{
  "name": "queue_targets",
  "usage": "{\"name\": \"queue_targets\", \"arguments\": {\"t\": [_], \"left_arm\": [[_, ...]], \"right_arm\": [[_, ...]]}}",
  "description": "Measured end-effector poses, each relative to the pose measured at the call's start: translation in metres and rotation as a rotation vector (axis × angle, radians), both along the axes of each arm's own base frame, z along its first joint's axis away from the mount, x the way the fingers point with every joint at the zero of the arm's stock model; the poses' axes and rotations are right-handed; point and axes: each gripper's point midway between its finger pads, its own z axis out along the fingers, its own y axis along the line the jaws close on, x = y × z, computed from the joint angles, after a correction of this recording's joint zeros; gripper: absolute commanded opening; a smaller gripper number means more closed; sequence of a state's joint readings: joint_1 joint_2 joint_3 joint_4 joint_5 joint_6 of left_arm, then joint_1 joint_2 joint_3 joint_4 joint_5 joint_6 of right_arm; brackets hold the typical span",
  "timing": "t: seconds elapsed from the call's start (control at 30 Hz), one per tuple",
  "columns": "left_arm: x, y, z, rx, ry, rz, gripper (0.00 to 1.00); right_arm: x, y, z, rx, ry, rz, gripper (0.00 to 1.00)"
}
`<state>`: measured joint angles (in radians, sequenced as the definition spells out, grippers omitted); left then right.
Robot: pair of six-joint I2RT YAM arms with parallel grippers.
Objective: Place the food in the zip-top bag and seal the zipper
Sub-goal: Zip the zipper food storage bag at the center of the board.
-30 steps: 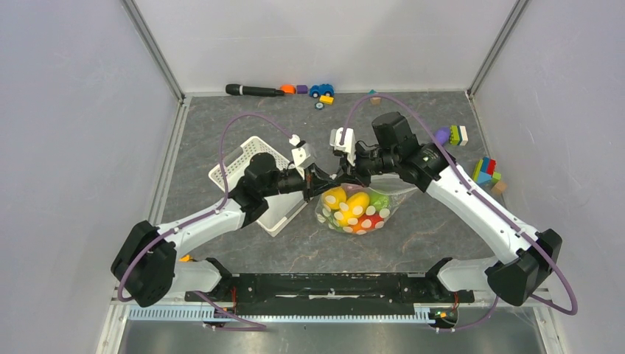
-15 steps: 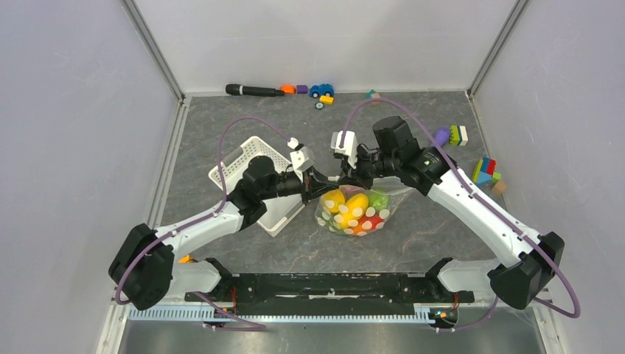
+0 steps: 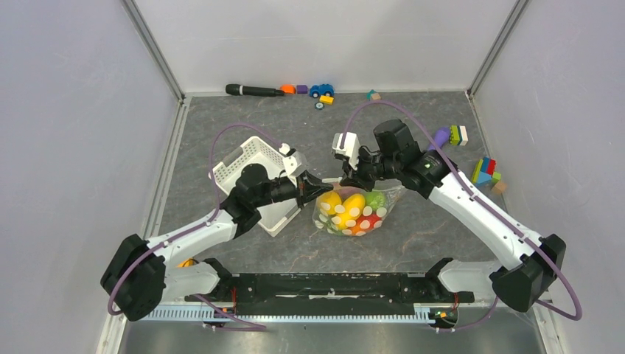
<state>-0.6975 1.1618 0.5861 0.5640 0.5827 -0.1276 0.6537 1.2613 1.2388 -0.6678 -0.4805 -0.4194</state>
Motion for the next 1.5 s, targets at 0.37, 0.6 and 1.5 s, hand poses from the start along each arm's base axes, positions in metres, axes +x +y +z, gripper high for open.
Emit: {"name": "queue_targets", "arguments": {"t": [0.37, 0.6, 1.5], "left_arm": [[0.002, 0.005, -0.004, 0.003, 0.002, 0.032, 0.02], [0.004, 0.008, -0.005, 0.006, -0.013, 0.057, 0.02], [0.016, 0.018, -0.006, 0.018, -0.056, 0.153, 0.02]], "right_arm": [[0.003, -0.006, -0.008, -0.018, 0.006, -0.052, 0.00], [0.003, -0.016, -0.011, -0.034, -0.001, -0.103, 0.00], [0.017, -0.059, -0.021, -0.156, -0.058, -0.319, 0.00]]}}
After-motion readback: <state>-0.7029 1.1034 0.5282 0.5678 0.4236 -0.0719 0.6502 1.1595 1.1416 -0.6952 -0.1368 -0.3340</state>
